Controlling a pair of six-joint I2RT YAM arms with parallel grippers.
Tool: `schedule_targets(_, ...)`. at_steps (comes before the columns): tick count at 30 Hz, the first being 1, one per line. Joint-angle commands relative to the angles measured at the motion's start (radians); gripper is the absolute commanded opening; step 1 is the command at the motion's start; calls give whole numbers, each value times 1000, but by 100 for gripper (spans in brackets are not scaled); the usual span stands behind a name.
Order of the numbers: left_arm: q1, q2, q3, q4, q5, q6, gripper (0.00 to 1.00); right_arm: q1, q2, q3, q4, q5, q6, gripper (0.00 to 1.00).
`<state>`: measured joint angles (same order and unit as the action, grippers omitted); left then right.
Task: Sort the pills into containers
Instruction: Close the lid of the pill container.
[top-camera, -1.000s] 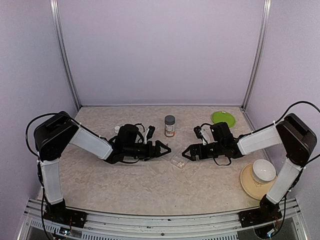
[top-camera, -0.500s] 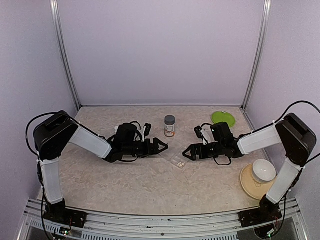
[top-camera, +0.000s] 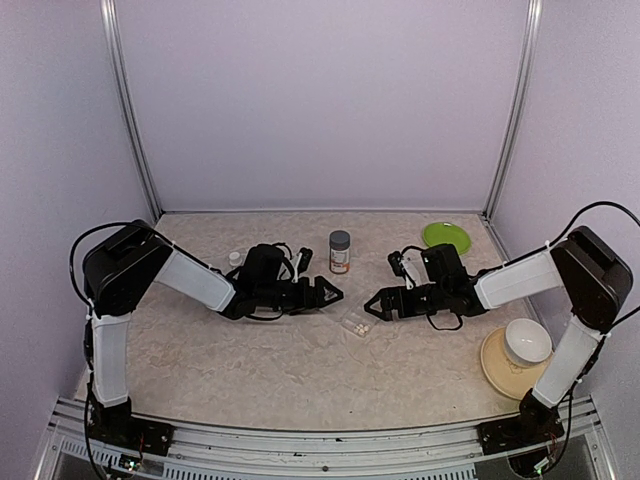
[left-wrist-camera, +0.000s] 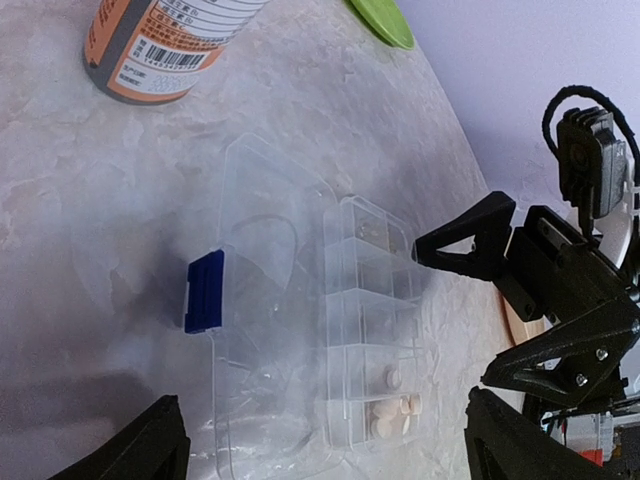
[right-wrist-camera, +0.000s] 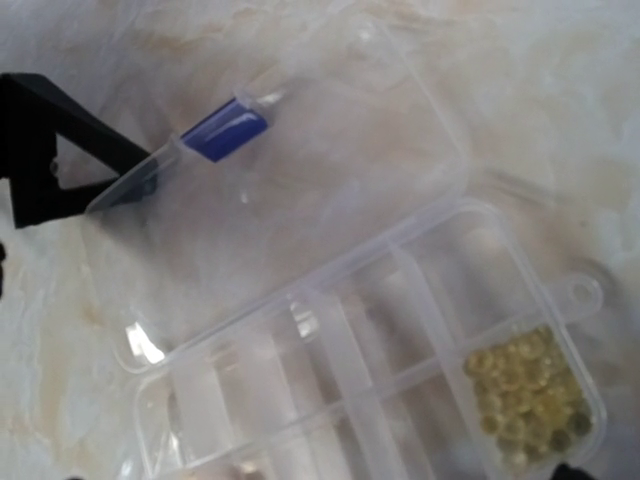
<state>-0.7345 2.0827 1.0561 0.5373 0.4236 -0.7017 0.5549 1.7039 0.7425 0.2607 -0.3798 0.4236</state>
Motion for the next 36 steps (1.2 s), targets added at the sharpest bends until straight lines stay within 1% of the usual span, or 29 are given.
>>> schedule_targets(1, 3, -17, 17, 33, 65, 19, 93, -10, 19, 15, 34, -22, -2, 100)
schedule_targets(5, 0, -8, 29, 76, 124, 20, 92, -10, 23, 12, 39, -28, -2, 99)
schedule_targets(10, -6, -1, 37, 110, 158, 26, 90, -10, 23, 9, 47, -35, 1, 99)
schedule_targets(21, -34, -6, 58, 125, 221, 60, 89, -10, 39, 11, 64, -57, 11, 99)
schedule_targets(36, -84, 18, 100, 128, 252, 79, 88, -10, 44, -6, 103, -83, 29, 99)
